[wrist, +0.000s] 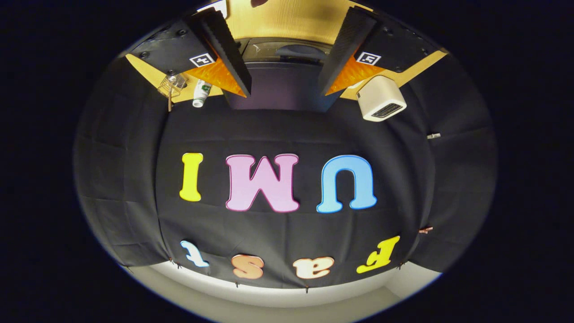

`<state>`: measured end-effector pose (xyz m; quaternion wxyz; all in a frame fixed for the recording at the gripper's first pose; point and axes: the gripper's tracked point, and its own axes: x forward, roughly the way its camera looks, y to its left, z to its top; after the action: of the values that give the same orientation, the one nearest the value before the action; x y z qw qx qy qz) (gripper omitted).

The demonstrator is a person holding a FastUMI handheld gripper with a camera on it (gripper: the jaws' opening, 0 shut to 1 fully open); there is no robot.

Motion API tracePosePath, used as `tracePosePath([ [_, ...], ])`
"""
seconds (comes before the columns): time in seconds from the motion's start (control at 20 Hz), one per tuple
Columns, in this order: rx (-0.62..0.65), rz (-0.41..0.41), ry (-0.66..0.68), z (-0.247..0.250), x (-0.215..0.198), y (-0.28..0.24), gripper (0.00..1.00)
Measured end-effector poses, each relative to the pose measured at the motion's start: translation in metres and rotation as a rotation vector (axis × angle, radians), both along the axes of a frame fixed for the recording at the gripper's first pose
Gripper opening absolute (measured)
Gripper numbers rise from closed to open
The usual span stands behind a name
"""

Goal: Open the toaster oven, put the food inside, and close the toaster oven door.

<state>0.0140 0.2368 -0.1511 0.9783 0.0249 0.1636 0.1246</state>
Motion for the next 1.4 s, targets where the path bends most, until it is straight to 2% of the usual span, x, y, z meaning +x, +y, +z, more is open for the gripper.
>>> tracePosePath([
  [0.4, -0.039, -0.009, 0.200, -0.102, 0.021, 0.032, 0.98],
  [0.65, -0.051, -0.036, 0.273, -0.133, 0.026, 0.041, 0.99],
  [0.95, -0.092, -0.067, 0.258, -0.136, 0.030, 0.044, 0.99],
  [1.05, -0.069, -0.083, 0.280, -0.141, 0.026, 0.042, 1.00],
  [1.4, -0.092, -0.088, 0.238, -0.142, -0.011, 0.037, 0.99],
])
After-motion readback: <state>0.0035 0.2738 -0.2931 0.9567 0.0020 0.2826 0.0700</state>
